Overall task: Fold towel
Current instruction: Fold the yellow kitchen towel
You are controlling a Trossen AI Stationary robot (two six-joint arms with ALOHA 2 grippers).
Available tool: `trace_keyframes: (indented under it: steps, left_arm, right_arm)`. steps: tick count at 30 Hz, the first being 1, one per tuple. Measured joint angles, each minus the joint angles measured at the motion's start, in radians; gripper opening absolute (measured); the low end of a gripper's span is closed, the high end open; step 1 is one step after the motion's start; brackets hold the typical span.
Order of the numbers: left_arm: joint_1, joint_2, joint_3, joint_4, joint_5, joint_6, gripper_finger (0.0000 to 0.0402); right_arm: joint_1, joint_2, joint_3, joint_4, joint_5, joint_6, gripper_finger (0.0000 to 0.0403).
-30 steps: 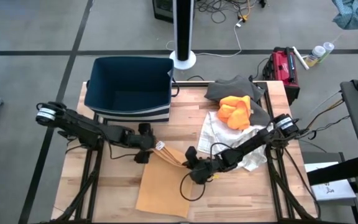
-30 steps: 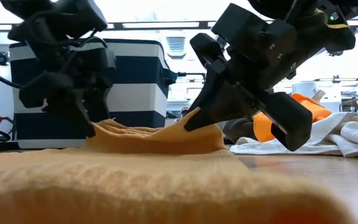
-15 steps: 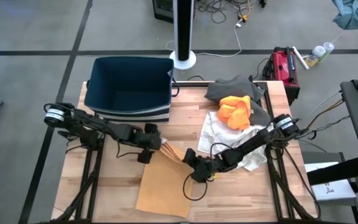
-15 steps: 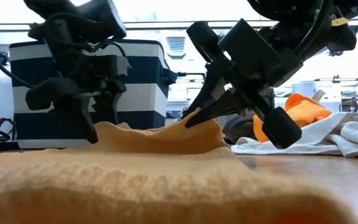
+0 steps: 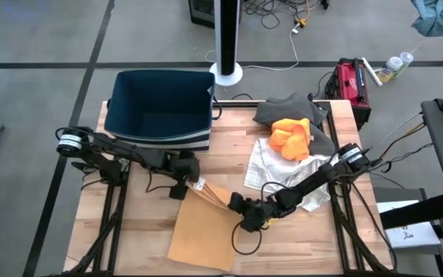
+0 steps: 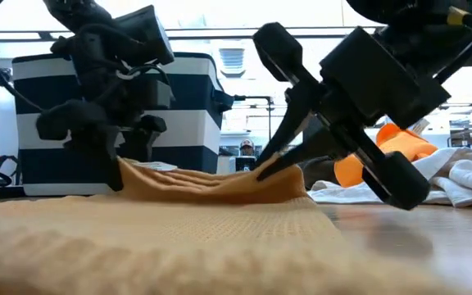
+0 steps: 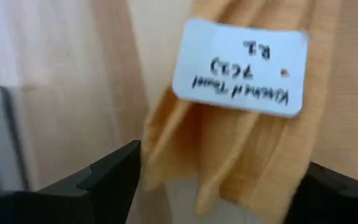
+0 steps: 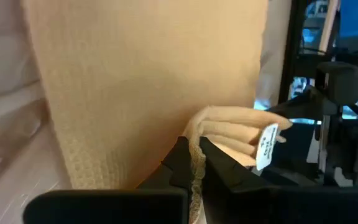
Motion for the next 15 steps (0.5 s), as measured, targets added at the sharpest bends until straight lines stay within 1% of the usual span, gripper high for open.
trace_keyframes:
  steps: [3, 7, 13, 15]
  left_arm:
    - [0.001, -0.001, 0.000, 0.007, 0.004, -0.008, 0.0304]
    - [0.006, 0.002, 0.011, 0.008, 0.004, 0.005, 0.0300]
    - [0.008, 0.037, 0.050, 0.011, 0.004, 0.048, 0.0293]
    - [0.014, 0.060, 0.059, 0.008, 0.004, 0.055, 0.0291]
  right_arm:
    - [0.000, 0.009, 0.001, 0.023, 0.015, -0.032, 0.0008]
    - [0.007, 0.025, 0.001, 0.019, 0.049, -0.121, 0.0008]
    - [0.009, 0.032, 0.002, 0.018, 0.060, -0.129, 0.0008]
    - [0.011, 0.032, 0.002, 0.019, 0.083, -0.137, 0.0008]
